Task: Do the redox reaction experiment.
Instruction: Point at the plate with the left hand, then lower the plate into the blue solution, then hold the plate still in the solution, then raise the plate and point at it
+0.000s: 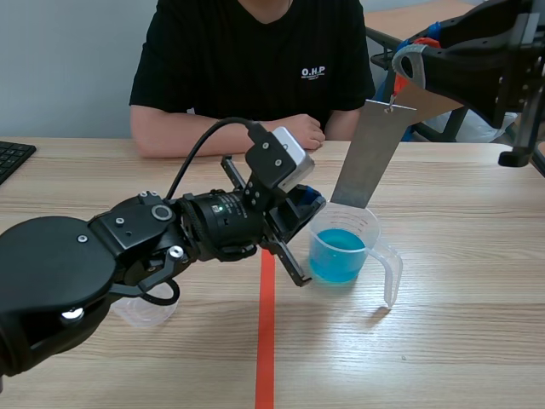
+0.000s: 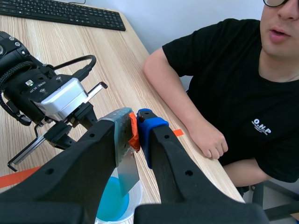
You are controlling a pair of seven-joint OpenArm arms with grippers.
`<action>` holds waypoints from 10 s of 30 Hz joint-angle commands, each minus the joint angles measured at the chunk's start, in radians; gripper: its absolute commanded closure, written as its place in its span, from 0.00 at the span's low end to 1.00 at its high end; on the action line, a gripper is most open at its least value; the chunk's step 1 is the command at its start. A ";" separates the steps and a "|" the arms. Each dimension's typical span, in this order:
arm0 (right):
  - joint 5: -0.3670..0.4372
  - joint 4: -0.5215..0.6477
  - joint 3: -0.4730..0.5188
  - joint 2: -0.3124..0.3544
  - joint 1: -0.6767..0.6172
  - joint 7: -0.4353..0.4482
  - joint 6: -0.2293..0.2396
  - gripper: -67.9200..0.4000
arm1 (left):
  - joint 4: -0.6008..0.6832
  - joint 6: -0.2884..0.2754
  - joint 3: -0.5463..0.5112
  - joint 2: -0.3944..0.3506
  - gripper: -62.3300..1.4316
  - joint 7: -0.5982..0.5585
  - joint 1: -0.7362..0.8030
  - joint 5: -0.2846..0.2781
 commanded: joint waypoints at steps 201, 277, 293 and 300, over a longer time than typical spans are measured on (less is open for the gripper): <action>-0.155 -0.094 -0.062 -0.148 0.122 0.023 0.079 0.97 | 0.593 0.136 -1.015 -0.158 0.90 -0.037 1.535 -0.308; 0.019 0.082 0.118 -0.111 0.006 -0.174 0.079 0.97 | 0.576 -0.092 -0.290 -0.481 0.90 0.012 0.420 -0.124; 0.019 0.082 0.118 -0.111 0.006 -0.174 0.079 0.97 | 0.246 -0.063 -0.140 -0.191 0.90 0.011 0.148 -0.023; 0.019 0.082 0.118 -0.111 0.006 -0.174 0.079 0.97 | 0.170 -0.063 -0.113 -0.091 0.90 0.008 0.102 0.016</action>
